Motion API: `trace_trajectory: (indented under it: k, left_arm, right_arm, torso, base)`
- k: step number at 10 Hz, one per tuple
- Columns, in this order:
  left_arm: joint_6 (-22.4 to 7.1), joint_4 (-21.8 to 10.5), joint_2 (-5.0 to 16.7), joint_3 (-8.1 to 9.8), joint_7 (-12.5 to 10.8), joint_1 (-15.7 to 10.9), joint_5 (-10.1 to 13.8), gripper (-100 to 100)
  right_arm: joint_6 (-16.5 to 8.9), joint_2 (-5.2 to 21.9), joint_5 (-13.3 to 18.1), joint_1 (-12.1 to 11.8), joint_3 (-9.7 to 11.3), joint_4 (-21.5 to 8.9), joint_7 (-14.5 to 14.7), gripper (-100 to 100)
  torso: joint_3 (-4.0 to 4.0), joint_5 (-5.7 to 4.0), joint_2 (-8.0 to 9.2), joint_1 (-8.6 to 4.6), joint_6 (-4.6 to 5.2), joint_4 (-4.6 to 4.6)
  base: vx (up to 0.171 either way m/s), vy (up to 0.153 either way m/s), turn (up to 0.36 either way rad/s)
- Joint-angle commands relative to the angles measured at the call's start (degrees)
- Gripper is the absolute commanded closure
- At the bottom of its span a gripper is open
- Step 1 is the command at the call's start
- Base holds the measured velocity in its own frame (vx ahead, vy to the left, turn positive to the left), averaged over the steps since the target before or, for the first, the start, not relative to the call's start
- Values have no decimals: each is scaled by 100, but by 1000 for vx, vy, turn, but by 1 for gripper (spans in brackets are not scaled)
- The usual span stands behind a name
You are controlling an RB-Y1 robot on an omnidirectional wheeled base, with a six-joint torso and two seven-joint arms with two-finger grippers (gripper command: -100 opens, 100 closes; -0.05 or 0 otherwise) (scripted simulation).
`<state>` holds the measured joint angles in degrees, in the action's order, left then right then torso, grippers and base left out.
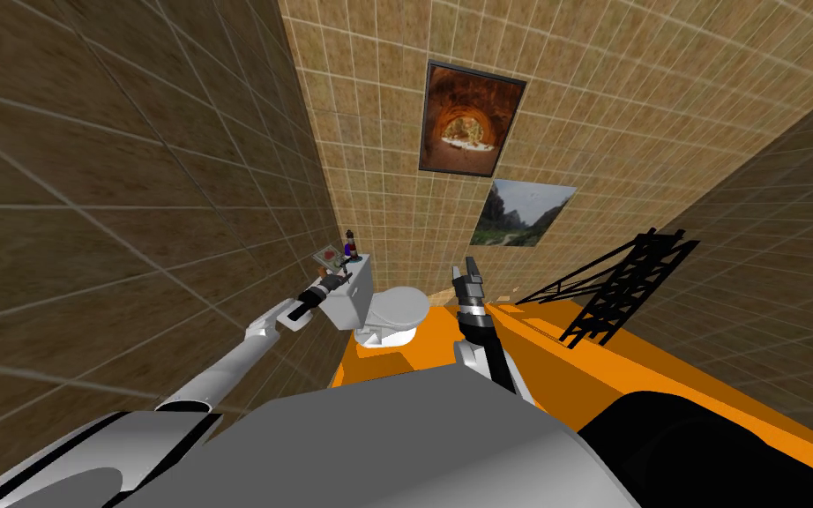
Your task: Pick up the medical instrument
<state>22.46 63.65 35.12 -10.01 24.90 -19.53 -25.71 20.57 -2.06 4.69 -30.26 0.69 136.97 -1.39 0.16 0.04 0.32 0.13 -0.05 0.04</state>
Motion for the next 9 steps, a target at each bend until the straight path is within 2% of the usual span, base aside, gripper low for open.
trace_trajectory:
  k: [1, 2, 3, 4, 6, 7, 8, 9]
  left_arm:
    - [1, -286, -32, -96, 75, -286, 63, -100]
    - [1, -480, -32, -96, 75, -470, 63, -100]
    - [1, -556, -32, -96, 75, -470, 63, -100]
    - [44, -803, -165, -281, 251, -737, 189, -100]
    - [44, -1121, -165, -281, 251, -1045, 189, -100]
    - [44, -1247, -165, -281, 251, -1078, 189, -100]
    - [88, -1445, -298, -465, 428, -1313, 315, -100]
    - [88, -1614, -298, -465, 428, -1487, 315, -100]
  right_arm:
    - [0, 0, 0, 0, 0, 0, 0, 0]
    - [0, 0, 0, 0, 0, 0, 0, 0]
    - [0, 0, 0, -1, 0, 0, 0, 0]
    - [0, 0, 0, -1, 0, 0, 0, 0]
    - [0, 0, 0, 0, 0, 0, 0, 0]
    - [0, 0, 0, -1, 0, 0, 0, 0]
    - [0, 0, 0, -1, 0, 0, 0, 0]
    - [0, 0, 0, 0, 0, 0, 0, 0]
  torso:
    - [0, 0, 0, 0, 0, 0]
    - [5, 0, 4, 3, -3, 3]
    - [-3, -1, -10, 0, -4, 0]
    - [-12, -1, -24, -4, -4, -3]
    - [5, 0, 5, 1, -4, 3]
    - [-2, -1, -8, 0, -4, 1]
    - [-11, -1, -24, -4, -4, -3]
    - [-4, -1, -8, -3, -1, -1]
  base:
    - [-109, 34, -55]
    - [-42, 19, 0]
    - [0, 0, 0]
    - [-93, 22, -40]
    - [-80, 23, -27]
    - [0, 0, 0]
    - [-78, 20, -55]
    - [-112, 32, -47]
